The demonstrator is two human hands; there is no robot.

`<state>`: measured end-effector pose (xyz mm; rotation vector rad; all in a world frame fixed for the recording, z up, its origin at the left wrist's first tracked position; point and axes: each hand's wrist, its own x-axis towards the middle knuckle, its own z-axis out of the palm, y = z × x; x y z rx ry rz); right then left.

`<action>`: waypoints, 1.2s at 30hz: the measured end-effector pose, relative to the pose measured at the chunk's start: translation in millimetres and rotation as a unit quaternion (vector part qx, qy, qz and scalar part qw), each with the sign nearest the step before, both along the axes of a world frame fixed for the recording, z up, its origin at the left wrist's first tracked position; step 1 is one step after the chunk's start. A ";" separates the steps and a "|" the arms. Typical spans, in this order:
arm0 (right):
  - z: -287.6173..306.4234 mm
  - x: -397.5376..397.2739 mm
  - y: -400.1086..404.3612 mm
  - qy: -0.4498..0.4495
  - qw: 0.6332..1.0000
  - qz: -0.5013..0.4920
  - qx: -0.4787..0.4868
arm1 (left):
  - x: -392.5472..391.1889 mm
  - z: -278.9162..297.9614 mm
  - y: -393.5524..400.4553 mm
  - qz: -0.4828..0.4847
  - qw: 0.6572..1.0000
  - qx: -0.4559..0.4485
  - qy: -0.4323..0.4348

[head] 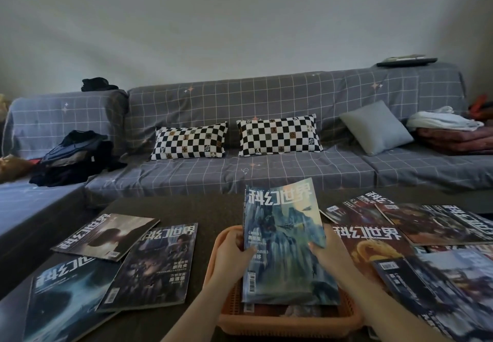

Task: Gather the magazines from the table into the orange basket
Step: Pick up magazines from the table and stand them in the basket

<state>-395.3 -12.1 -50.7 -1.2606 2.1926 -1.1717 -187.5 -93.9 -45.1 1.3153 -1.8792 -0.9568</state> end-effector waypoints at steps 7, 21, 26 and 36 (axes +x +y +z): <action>-2.3 8.8 13.4 0.060 0.998 -0.019 -0.014 | -2.4 -2.3 10.4 0.021 0.995 -0.076 -0.056; -9.5 15.2 15.7 0.106 0.992 -0.064 0.016 | 6.2 -9.6 11.9 0.072 0.986 -0.113 -0.097; -9.9 15.5 16.7 0.092 0.993 -0.061 0.027 | 6.4 -8.8 12.8 0.068 0.984 -0.110 -0.122; -7.9 9.2 16.9 0.040 0.996 -0.028 0.070 | 4.6 -6.4 15.4 0.076 0.983 -0.095 -0.139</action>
